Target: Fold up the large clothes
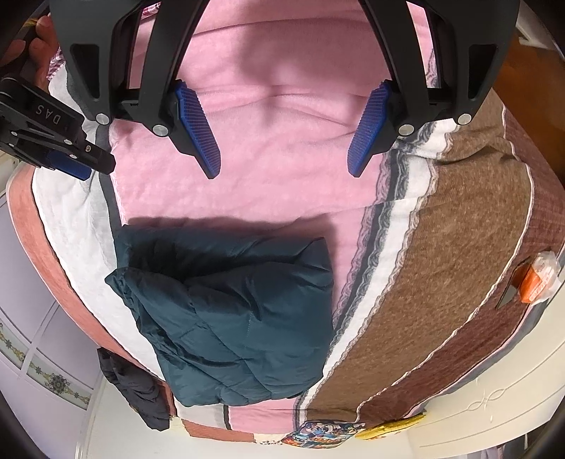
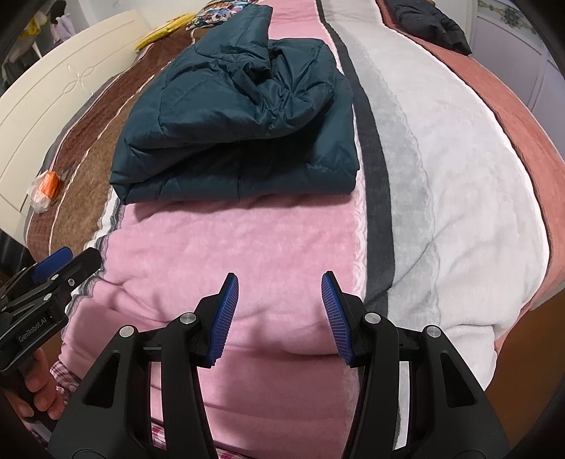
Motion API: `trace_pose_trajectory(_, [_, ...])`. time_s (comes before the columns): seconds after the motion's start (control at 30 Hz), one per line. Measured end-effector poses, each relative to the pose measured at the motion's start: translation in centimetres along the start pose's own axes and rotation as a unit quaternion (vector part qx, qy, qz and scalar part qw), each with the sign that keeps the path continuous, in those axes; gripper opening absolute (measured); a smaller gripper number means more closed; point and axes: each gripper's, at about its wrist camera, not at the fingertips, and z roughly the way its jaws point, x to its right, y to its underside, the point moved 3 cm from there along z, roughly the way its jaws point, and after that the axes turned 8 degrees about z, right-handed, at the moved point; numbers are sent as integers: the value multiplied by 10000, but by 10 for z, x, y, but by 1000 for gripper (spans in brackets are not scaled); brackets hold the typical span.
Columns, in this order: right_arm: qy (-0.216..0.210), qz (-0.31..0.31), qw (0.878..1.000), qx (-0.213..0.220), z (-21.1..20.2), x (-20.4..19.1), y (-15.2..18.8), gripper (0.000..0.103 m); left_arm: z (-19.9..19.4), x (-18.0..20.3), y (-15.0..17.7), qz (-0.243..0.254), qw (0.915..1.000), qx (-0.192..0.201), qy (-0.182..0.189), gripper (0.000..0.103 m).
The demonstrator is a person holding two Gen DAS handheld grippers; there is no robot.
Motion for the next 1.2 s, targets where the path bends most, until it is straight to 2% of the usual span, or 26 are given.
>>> trace_pose_trajectory(1.2, [66, -59, 10000, 42, -4, -3, 3, 49, -3, -1, 0, -54, 10000, 51, 62, 72])
